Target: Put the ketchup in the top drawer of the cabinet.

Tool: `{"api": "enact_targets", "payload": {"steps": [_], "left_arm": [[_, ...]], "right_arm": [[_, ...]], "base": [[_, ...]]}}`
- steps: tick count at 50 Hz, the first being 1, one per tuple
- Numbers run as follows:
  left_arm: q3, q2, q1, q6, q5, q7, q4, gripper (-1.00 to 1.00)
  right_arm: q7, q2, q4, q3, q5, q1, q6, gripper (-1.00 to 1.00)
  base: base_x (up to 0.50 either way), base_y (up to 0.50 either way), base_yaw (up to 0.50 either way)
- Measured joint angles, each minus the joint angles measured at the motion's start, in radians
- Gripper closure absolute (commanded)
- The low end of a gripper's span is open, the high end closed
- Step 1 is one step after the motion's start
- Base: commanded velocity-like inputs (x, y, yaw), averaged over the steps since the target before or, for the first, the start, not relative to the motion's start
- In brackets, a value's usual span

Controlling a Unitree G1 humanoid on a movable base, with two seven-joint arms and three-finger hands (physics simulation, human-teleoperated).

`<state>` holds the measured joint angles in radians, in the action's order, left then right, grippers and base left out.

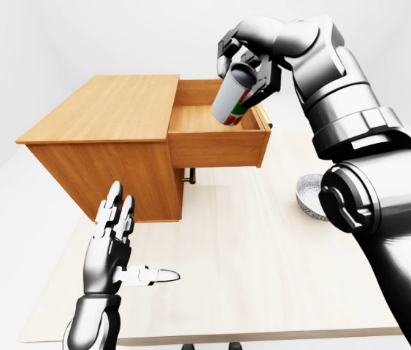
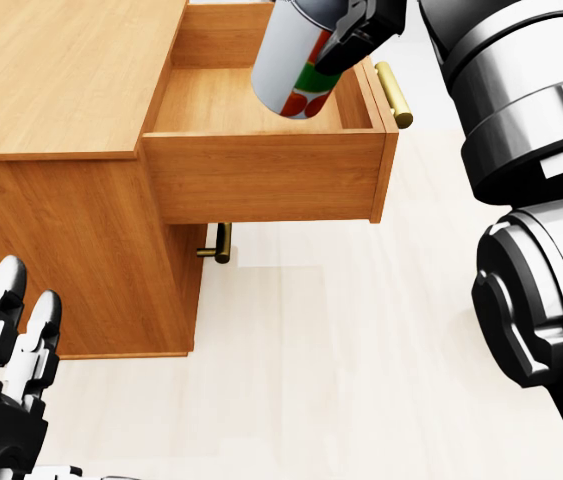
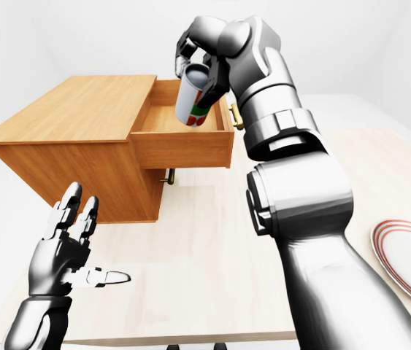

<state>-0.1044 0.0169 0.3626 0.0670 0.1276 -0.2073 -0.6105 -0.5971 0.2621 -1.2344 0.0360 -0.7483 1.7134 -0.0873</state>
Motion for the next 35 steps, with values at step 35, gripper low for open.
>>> {"api": "enact_targets", "payload": {"steps": [35], "left_arm": [[-0.001,0.000,0.004,0.006,0.002,-0.001,-0.009,-1.00]], "right_arm": [[0.196,-0.006,-0.004,0.010,-0.080,-0.010,0.000,1.00]], "base": [[0.00,0.00,0.00]]}}
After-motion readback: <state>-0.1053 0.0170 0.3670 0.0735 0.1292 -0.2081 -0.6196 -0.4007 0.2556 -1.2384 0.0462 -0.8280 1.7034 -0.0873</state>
